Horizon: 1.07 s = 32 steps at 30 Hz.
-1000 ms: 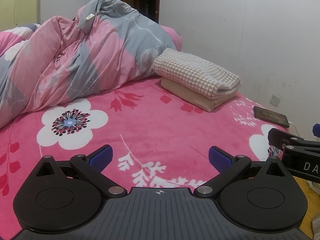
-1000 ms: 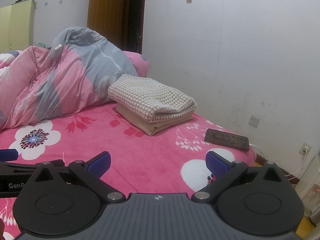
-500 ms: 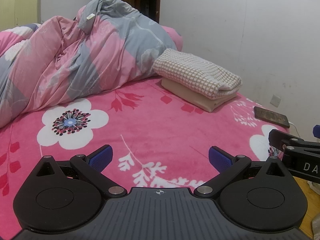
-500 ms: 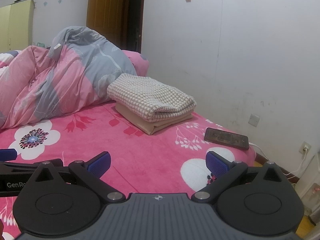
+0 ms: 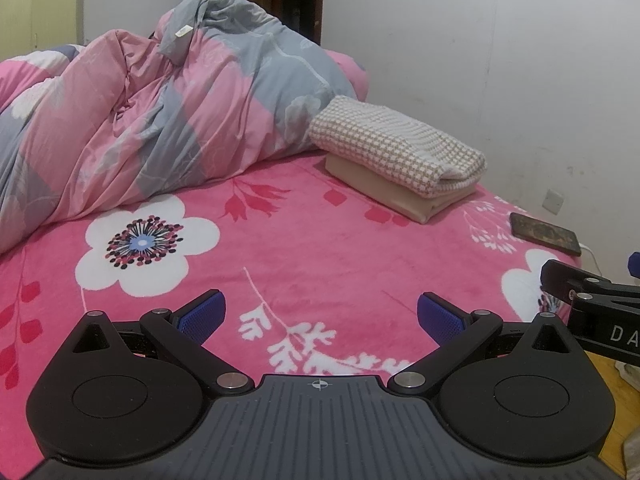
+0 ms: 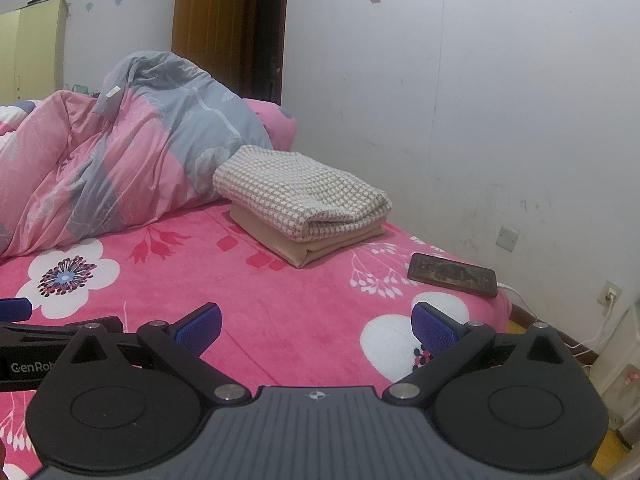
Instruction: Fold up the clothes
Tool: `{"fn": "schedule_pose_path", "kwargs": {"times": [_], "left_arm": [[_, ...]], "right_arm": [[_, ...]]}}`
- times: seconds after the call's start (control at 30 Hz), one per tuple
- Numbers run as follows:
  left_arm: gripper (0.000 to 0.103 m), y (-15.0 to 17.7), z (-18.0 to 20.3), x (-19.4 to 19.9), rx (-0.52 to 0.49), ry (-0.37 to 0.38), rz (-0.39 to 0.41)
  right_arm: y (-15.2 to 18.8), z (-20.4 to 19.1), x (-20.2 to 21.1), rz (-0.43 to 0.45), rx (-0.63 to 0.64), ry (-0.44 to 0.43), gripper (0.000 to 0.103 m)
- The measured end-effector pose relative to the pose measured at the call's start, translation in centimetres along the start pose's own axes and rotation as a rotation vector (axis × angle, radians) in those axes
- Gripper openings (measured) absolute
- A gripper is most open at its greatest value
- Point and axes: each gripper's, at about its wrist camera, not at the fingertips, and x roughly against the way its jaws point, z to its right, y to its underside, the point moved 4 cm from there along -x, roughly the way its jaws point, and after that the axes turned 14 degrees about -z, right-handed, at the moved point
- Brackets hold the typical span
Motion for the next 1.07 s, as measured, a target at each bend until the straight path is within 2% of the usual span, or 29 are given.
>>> {"fn": "schedule_pose_path", "kwargs": {"times": [1.07], "left_arm": [[0.103, 0.22, -0.51, -0.24, 0.011, -0.011, -0.006]], "right_arm": [[0.16, -0.09, -0.30, -0.009, -0.001, 0.003, 0.103]]}}
